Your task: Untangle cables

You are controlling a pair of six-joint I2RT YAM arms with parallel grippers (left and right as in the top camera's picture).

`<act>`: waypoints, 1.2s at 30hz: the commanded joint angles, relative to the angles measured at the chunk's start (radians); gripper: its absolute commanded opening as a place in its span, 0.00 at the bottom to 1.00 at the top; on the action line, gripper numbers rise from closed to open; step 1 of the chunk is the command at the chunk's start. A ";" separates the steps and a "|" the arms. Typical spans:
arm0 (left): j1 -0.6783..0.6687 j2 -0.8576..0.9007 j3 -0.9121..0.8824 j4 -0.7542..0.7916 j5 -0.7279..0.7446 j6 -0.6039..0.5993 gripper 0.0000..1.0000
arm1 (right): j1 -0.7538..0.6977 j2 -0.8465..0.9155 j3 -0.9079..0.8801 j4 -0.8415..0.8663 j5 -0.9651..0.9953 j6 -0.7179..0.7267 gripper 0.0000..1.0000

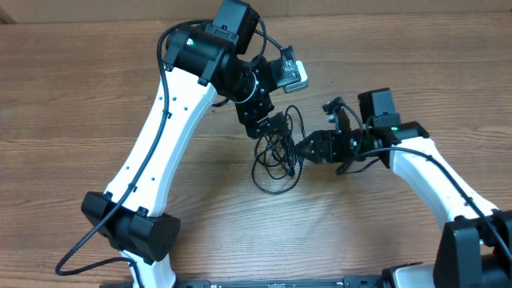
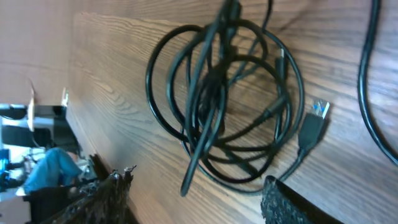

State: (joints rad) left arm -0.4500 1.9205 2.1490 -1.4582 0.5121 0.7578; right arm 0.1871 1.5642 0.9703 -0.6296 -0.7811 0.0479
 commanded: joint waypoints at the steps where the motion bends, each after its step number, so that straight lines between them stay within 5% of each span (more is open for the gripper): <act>1: 0.006 -0.023 0.006 0.000 0.024 -0.014 1.00 | 0.042 -0.003 -0.001 0.013 0.035 -0.019 0.55; 10: 0.006 -0.023 0.006 0.000 -0.064 -0.014 0.99 | 0.093 -0.003 -0.001 0.015 0.164 0.011 0.49; 17: 0.006 -0.023 0.006 0.000 -0.082 -0.014 1.00 | 0.093 0.000 -0.001 0.036 0.180 0.011 0.27; 28: 0.006 -0.023 0.006 0.000 -0.082 -0.014 1.00 | 0.094 0.005 -0.002 0.052 0.178 0.012 0.31; 36: 0.006 -0.023 0.006 0.000 -0.082 -0.014 1.00 | 0.095 0.057 -0.002 0.056 0.136 0.034 0.21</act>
State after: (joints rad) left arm -0.4500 1.9205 2.1490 -1.4582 0.4324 0.7578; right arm 0.2764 1.5974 0.9703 -0.5823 -0.6197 0.0700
